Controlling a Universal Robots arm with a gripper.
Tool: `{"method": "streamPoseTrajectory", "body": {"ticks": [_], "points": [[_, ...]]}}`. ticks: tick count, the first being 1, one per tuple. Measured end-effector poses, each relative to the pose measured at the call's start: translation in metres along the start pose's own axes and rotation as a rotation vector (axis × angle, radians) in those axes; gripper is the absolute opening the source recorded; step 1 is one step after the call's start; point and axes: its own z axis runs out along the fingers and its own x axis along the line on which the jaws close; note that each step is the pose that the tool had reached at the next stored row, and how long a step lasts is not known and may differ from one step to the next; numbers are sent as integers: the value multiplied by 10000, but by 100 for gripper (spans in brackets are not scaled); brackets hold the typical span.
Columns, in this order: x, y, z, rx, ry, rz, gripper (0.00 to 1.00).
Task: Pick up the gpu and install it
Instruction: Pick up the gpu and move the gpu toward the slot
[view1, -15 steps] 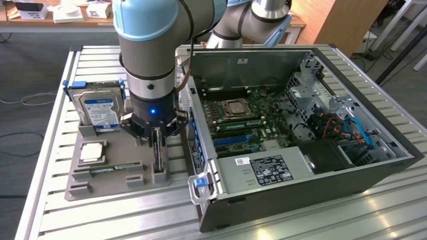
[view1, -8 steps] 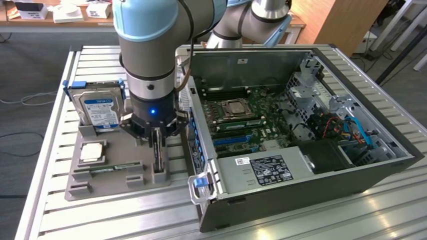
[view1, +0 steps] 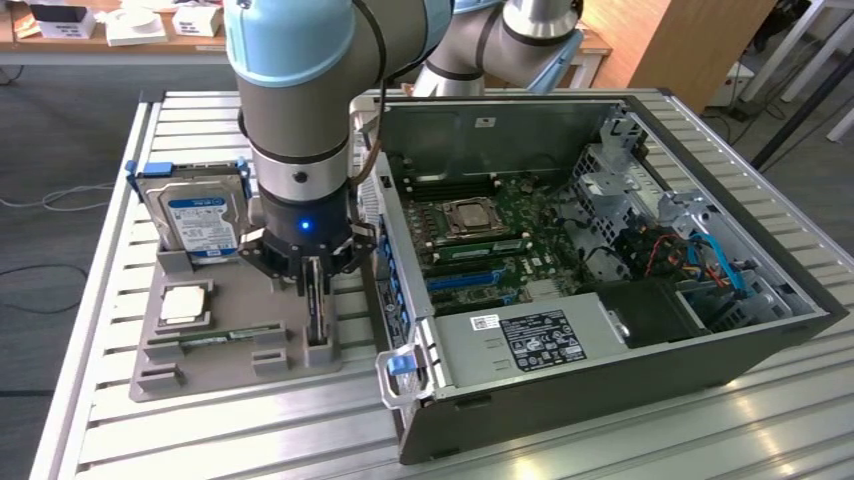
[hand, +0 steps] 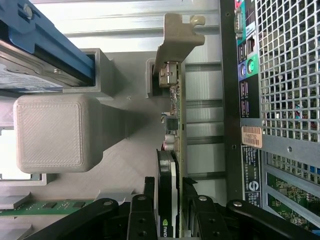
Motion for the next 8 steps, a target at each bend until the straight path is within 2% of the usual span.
{"method": "streamPoseTrajectory", "body": {"ticks": [8], "points": [[0, 0, 0, 1, 0, 0, 35]]}}
